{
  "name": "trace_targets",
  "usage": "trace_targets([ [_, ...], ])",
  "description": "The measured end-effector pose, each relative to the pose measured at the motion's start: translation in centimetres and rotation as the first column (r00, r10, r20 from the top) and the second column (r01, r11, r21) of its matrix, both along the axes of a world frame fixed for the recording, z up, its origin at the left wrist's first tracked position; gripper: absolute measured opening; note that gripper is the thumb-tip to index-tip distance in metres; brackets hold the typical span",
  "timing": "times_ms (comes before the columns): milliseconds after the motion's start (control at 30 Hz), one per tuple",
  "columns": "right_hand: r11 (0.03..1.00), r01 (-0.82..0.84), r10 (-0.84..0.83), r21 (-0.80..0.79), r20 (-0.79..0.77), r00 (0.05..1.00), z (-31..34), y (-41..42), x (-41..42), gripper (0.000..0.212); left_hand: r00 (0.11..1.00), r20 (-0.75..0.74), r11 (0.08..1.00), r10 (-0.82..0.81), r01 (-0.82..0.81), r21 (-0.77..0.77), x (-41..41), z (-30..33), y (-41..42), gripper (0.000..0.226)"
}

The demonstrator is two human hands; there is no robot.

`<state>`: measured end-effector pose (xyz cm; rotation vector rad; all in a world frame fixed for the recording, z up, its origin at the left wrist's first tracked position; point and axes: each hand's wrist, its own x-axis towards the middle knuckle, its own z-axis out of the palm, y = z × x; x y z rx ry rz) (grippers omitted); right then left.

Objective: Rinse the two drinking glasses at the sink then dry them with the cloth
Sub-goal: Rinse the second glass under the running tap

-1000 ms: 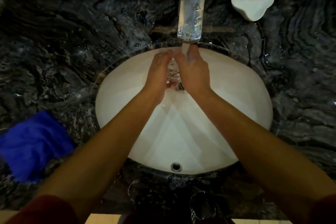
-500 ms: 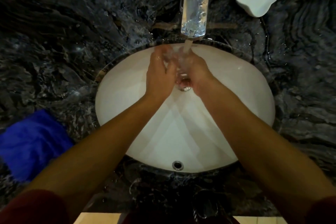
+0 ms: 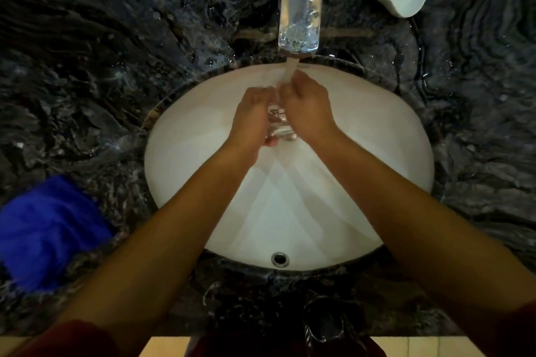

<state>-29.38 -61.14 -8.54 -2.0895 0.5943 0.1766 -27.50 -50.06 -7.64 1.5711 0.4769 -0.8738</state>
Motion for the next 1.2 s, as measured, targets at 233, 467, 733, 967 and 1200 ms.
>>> trace_targets([
  [233, 0.735, 0.264, 0.101, 0.624, -0.487, 0.868, 3.0, -2.1, 0.3, 0.027, 0.865, 0.493, 0.995, -0.095, 0.089, 0.035, -0.8, -0.8, 1.6, 0.01],
  [467, 0.994, 0.046, -0.065, 0.095, 0.213, 0.975, 0.3, 1.9, -3.2, 0.043, 0.968, -0.214, 0.985, 0.13, -0.151, -0.08, 0.9, 1.6, 0.0, 0.027],
  [733, 0.754, 0.477, -0.397, 0.451, -0.266, 0.878, 0.3, -1.0, -0.7, 0.02, 0.991, 0.124, 0.999, -0.04, 0.037, 0.026, -0.5, 1.7, -1.4, 0.043],
  [967, 0.565, 0.539, -0.252, 0.624, -0.491, 0.834, 1.6, -2.8, -0.1, 0.035, 0.95, 0.297, 0.996, -0.092, 0.083, 0.045, -1.6, 0.5, 0.1, 0.026],
  [1200, 0.821, 0.384, -0.135, 0.422, -0.51, 0.85, 1.6, -2.4, 0.0, 0.031, 0.811, 0.257, 0.834, -0.526, 0.433, 0.342, 2.1, 0.1, 1.8, 0.01],
])
